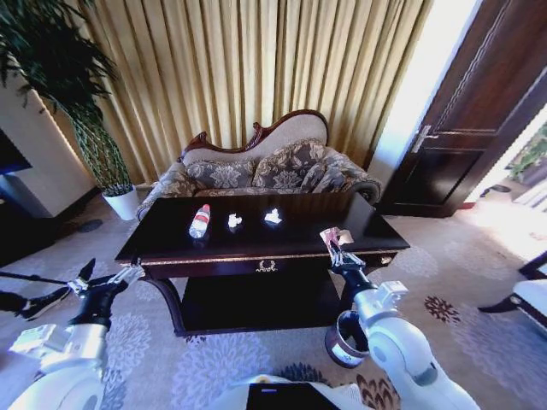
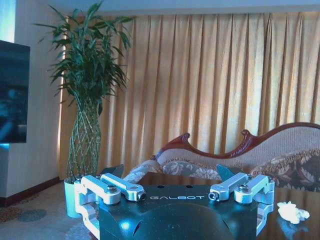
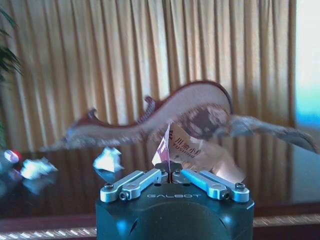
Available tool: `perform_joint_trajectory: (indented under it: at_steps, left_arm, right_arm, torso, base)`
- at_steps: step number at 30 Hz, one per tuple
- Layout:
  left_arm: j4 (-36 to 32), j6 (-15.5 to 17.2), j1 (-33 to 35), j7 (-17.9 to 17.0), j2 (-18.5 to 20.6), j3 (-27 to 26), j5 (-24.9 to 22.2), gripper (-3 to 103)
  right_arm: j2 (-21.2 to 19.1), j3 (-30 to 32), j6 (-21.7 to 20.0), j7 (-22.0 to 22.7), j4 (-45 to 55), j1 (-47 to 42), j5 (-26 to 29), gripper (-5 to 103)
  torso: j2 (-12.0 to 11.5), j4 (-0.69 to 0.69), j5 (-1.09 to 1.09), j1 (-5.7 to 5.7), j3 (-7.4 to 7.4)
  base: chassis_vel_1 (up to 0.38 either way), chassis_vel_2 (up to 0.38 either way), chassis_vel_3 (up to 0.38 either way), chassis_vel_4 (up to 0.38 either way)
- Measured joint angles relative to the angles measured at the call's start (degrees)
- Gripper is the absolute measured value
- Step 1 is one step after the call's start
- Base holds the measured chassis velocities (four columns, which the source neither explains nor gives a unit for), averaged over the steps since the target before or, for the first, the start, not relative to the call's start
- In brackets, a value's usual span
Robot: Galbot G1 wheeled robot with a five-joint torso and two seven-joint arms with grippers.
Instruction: Move to the front of the table and place the trash on the table into the trash bin.
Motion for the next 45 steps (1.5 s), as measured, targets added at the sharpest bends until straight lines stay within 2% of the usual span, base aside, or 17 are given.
perform_joint_trajectory:
  at_steps: [2,10,15,17,21,33,37,43,45]
  left_arm:
    - [0.0,0.0,-0.3,0.0,0.0,0.0,-0.1,100]
    - [0.0,-0.1,-0.7,0.1,-0.4,0.1,-0.4,100]
    - [0.0,-0.1,-1.2,0.1,-0.7,0.5,-0.4,100]
    - [0.0,-0.1,-1.4,0.2,-1.0,0.6,-0.4,100]
    - [0.0,-0.2,-1.4,0.2,-1.4,0.7,-0.4,100]
    - [0.0,-0.3,-1.8,0.5,-1.6,1.2,-0.3,100]
    - [0.0,-0.6,-1.8,0.6,-2.0,1.3,-0.1,100]
    - [0.0,-1.3,-1.3,0.6,-2.2,1.0,0.0,100]
    - [0.0,-1.3,-1.2,0.6,-2.4,1.0,0.0,100]
  right_arm:
    - [-0.6,2.0,-0.6,0.0,-2.7,-1.1,0.1,0]
    - [-1.9,6.1,2.1,0.0,-14.9,-2.1,0.3,0]
    - [-1.9,5.1,3.0,-0.3,-22.2,-1.2,-0.4,0]
    - [-0.9,3.8,3.0,-0.8,-28.7,0.0,-0.8,0]
    - [0.4,2.2,3.3,-0.9,-34.9,1.7,-1.2,0]
    - [2.8,-0.8,6.1,-0.9,-56.7,13.8,-9.0,0]
    - [4.0,-1.1,9.2,-1.0,-67.8,19.1,-14.6,0]
    - [4.8,-0.6,10.4,-1.1,-74.9,21.8,-17.0,0]
    - [5.1,-0.4,10.4,-1.2,-76.0,22.1,-17.8,10]
  torso:
    - [0.0,0.00,-0.01,0.08,0.03]
    - [0.0,0.00,0.00,0.03,0.00]
    - [0.0,0.00,0.00,0.02,0.00]
    - [0.0,-0.01,0.01,0.03,0.00]
    - [0.0,-0.01,0.01,0.04,0.01]
    - [0.0,0.01,0.00,0.04,0.01]
    - [0.0,0.01,0.00,0.04,0.01]
    - [0.0,0.00,0.00,0.04,0.01]
    - [0.0,-0.01,0.00,0.04,0.00]
  base:
    - [0.000,0.000,0.000,0.000]
    - [0.000,0.000,0.000,0.000]
    - [0.000,0.000,0.000,0.000]
    - [0.000,0.000,0.000,0.000]
    - [0.000,0.000,0.000,0.000]
    - [0.000,0.000,0.000,0.000]
    - [0.000,0.000,0.000,0.000]
    - [0.000,0.000,0.000,0.000]
    - [0.000,0.000,0.000,0.000]
